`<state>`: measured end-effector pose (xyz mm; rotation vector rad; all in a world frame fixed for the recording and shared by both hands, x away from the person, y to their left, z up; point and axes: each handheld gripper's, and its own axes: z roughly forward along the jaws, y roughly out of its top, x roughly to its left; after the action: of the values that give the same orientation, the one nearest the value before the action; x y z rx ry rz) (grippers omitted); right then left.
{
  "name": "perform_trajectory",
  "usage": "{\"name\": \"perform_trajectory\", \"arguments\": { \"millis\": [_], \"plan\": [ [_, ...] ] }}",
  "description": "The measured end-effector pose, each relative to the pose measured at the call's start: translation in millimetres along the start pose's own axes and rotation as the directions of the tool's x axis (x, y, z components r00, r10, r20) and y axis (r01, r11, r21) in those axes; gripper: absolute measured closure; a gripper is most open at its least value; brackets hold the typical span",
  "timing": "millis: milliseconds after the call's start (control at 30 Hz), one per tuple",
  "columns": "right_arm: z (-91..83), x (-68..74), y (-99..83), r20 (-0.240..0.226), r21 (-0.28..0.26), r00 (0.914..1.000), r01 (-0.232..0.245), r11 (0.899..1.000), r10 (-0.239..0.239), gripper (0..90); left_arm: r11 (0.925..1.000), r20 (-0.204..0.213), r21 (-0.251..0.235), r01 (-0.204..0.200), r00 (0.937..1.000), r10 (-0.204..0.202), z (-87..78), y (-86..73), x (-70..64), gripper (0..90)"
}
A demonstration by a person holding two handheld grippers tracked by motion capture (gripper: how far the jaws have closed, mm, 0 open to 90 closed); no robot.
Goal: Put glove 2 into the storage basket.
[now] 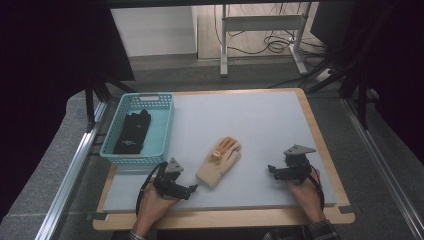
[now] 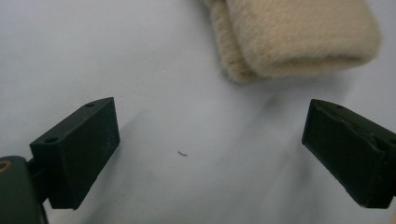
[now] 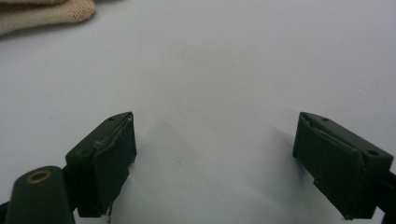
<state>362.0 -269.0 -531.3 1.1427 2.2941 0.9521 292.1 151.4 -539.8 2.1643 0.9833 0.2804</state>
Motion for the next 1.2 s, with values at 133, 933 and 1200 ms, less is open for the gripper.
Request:
{"name": "perform_trajectory", "arguments": {
  "millis": [133,933,1200],
  "plan": [
    [0.0,0.0,0.0,0.0,0.0,1.0,0.0,1.0,0.0,13.0,0.9999,0.035,-0.01,0.008,0.9994,-0.008,-4.5,6.3,-1.7,3.8],
    [0.0,-0.3,-0.1,-0.002,0.0,1.0,0.0,1.0,0.0,13.1,0.9972,0.05,0.067,-0.031,0.9984,0.028,47.1,91.8,-25.6,5.6],
    [0.0,-0.3,-0.1,-0.002,0.0,1.0,0.0,1.0,0.0,13.0,0.9896,0.023,0.137,-0.043,0.9989,0.04,70.9,98.7,-26.6,8.4]
  ]
}}
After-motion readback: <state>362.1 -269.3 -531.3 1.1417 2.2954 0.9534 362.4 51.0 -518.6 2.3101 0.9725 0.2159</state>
